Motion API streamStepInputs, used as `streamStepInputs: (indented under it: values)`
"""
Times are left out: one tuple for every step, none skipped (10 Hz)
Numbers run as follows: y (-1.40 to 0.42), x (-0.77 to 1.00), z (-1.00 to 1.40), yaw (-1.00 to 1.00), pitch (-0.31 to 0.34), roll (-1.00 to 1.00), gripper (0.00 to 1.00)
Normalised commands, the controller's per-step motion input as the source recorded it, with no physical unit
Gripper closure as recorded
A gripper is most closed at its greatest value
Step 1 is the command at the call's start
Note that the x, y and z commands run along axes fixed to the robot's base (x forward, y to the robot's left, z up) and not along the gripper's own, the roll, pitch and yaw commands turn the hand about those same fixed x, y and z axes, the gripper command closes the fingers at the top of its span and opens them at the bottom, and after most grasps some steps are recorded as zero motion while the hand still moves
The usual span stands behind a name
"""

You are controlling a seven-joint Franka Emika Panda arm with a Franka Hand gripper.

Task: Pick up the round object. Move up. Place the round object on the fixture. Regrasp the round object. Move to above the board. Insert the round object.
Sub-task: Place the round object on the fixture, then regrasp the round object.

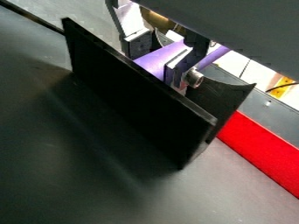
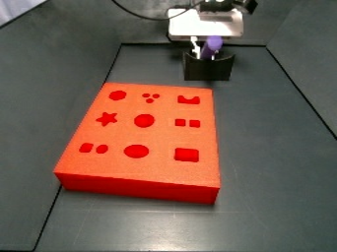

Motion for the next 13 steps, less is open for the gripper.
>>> streamStepInputs:
  values:
    - [0.08, 0.09, -0.47, -0.06, 0.003, -0.12, 1.00]
    - [-0.50, 0.00, -0.17, 0.00, 0.000, 0.00, 1.00]
    - [0.00, 0.00, 0.00, 0.00, 0.000, 0.00, 0.00]
    - [0.00, 0.00, 1.00, -0.01, 0.012, 0.05, 0.00]
    - [0.00, -0.01, 1.00, -0.01, 0.018, 0.05, 0.00]
    - [0.00, -0.03, 1.00, 0.00, 0.028, 0.06, 0.00]
    - [-0.01, -0.03, 1.00, 0.00, 0.036, 0.07, 0.00]
    - [-0.01, -0.03, 1.00, 0.00, 0.044, 0.07, 0.00]
    - [0.00, -0.04, 0.94, 0.00, 0.060, 0.05, 0.00]
    - [0.00, -0.03, 0.70, -0.01, 0.071, 0.05, 0.00]
    - [0.00, -0.03, 0.52, -0.02, 0.068, 0.04, 0.00]
    - [0.00, -0.03, 0.40, -0.02, 0.065, 0.04, 0.00]
    - [-1.00, 0.00, 0.99, 0.04, 0.069, 1.00, 0.00]
